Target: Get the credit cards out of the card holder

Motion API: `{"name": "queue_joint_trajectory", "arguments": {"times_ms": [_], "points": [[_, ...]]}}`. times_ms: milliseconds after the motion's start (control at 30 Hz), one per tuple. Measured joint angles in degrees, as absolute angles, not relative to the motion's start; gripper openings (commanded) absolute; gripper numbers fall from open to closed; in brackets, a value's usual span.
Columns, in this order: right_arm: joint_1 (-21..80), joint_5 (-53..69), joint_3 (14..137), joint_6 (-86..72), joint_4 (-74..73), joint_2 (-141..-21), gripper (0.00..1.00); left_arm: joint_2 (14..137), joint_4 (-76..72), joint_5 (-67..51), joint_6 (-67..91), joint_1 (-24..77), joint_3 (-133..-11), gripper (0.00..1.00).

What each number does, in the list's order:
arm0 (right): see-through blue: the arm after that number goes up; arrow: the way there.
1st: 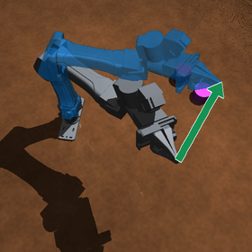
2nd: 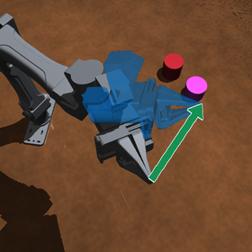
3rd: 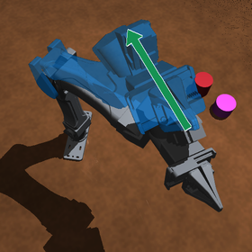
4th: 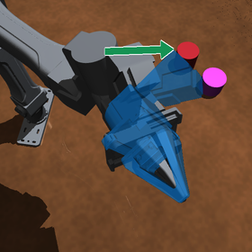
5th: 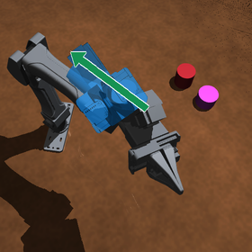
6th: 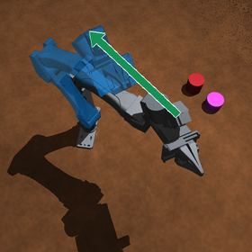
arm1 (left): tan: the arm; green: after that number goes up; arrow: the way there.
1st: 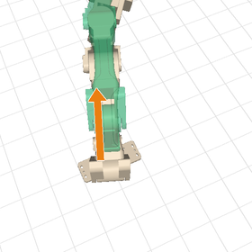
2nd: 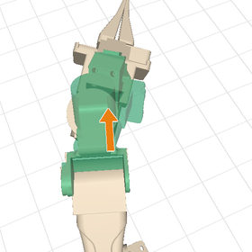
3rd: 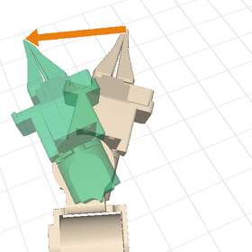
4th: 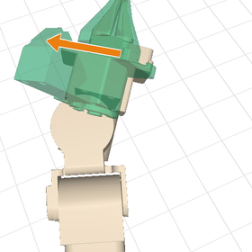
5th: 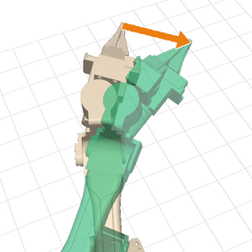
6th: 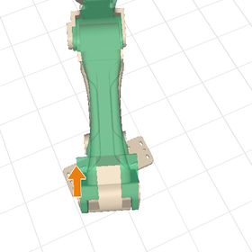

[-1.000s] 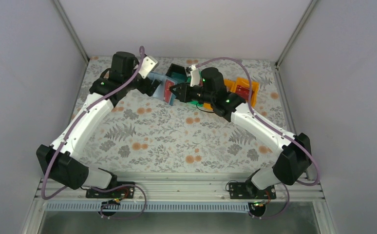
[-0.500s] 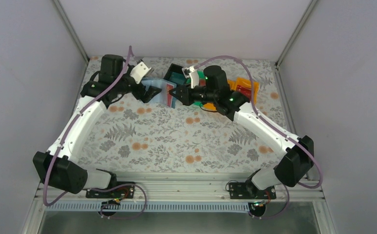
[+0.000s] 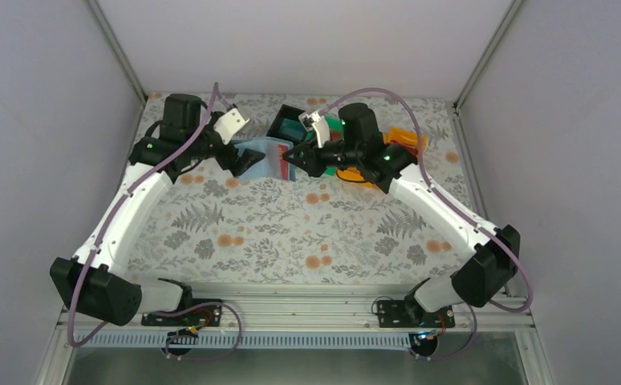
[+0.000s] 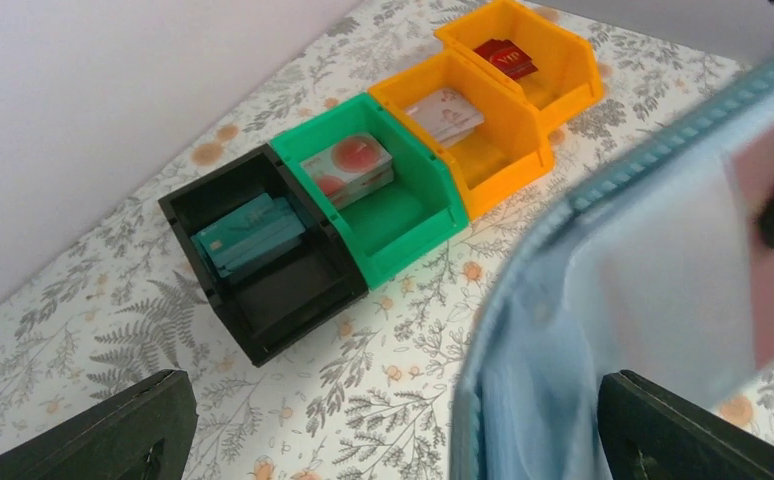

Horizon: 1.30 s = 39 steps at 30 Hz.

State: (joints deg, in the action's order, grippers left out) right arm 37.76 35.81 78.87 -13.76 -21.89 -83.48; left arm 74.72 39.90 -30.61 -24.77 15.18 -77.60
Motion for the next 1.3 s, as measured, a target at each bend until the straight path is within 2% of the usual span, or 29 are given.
{"name": "queue_joint_trajectory", "arguments": {"times_ms": [300, 533, 800, 1300], "points": [[38.0, 25.82, 83.11, -13.74, -28.47, -88.03, 0.04, 73.73, 45.28, -33.61, -29.23, 15.66, -79.15, 1.0], [38.0, 26.63, 82.26, -21.69, -21.58, -92.4, 0.04, 75.72, 40.21, -22.55, -25.43, 23.14, -84.25, 1.0], [38.2, 28.27, 80.68, -27.62, -13.69, -92.36, 0.04, 80.9, 38.13, -14.02, -21.69, 23.59, -85.56, 1.0], [39.48, 22.87, 80.58, -27.77, -14.46, -91.9, 0.04, 84.66, 36.4, -17.17, -15.18, 23.55, -87.53, 1.0]]}}
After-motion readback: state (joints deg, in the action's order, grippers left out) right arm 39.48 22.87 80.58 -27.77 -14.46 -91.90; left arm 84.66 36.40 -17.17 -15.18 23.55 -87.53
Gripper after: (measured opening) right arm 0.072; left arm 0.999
